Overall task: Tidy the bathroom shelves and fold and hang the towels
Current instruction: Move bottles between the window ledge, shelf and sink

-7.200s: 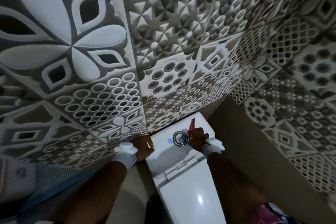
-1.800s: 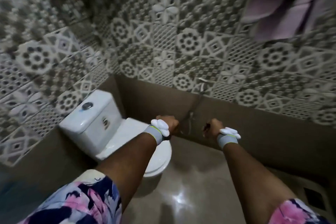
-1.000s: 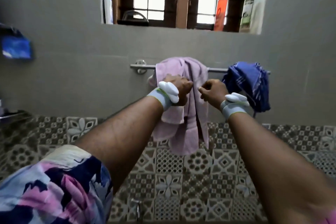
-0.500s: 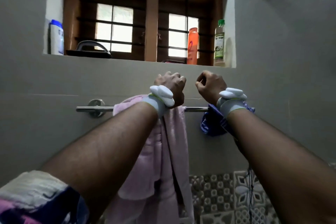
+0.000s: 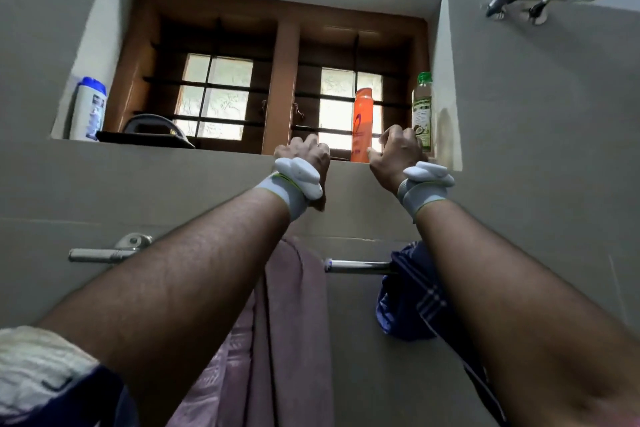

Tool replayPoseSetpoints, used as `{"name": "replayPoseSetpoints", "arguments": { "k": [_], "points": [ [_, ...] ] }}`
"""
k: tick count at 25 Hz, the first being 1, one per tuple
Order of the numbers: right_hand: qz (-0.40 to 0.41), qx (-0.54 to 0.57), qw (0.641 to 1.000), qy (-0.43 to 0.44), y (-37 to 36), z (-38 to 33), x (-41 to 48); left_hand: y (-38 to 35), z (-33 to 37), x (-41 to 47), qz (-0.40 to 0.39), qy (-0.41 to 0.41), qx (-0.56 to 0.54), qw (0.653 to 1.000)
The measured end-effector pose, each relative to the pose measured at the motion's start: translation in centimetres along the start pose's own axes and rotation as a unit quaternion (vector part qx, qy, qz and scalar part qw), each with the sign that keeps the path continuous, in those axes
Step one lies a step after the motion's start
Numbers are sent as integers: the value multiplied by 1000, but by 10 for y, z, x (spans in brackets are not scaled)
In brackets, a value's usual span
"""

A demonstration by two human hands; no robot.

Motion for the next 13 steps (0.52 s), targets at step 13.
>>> {"name": "replayPoseSetpoints", "arguments": {
  "k": [13],
  "points": [
    [-137, 89, 979, -124, -70, -16, 35, -2, 4, 18, 48, 28, -35, 998]
  ]
}}
Point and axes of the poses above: each hand's wrist, its own x-axis towards the middle knuckle, its own y-axis out of the back of the hand, z = x × y, the point moved 9 cm from there along x, towards the middle knuckle, and after that the axes turned 14 degrees about -x, right-handed, at the moved point
